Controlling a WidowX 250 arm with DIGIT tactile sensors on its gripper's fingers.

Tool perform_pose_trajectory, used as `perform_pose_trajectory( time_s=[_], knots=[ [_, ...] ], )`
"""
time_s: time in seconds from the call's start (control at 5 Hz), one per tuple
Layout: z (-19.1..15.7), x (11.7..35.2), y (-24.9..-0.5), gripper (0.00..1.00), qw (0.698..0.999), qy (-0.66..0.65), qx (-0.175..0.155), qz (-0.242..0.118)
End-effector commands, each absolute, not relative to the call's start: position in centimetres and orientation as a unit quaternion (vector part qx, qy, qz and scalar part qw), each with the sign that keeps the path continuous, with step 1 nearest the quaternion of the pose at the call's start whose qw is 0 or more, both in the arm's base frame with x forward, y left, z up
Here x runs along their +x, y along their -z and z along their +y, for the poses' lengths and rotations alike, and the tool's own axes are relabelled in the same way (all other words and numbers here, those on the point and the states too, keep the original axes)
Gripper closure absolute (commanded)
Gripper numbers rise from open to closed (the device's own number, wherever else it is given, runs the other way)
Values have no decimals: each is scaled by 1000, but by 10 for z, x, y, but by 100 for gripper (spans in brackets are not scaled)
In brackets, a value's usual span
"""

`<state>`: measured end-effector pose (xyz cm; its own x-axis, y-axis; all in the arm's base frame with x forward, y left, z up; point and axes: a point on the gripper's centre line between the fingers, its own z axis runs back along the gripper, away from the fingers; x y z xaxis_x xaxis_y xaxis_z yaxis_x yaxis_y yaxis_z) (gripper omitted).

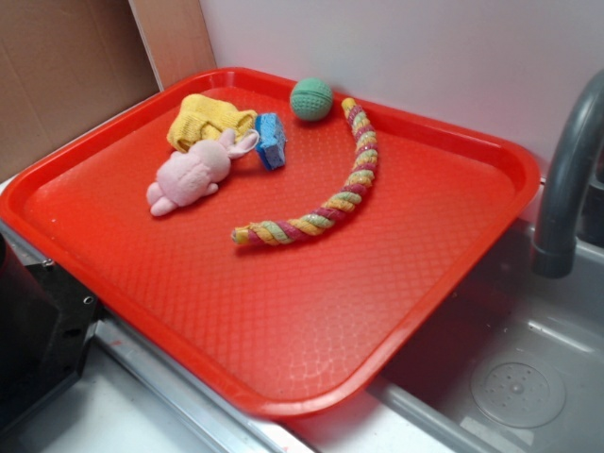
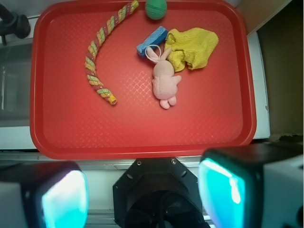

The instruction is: Grab the yellow cloth.

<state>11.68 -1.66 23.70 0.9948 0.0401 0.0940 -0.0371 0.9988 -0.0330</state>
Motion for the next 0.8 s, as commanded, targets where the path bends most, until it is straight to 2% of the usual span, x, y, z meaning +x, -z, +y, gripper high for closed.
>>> perform_pose_trajectory(
  time_s=[0.0,0.2,0.4,0.6],
  knots=[
    [-17,117,-237,0,999,-19,-16,-47],
    [33,145,-187,0,990,-143,-2,-13],
    [61,186,-167,0,958,-261,-30,-114],
    [92,223,-129,0,920,-373,13,-119]
  ],
)
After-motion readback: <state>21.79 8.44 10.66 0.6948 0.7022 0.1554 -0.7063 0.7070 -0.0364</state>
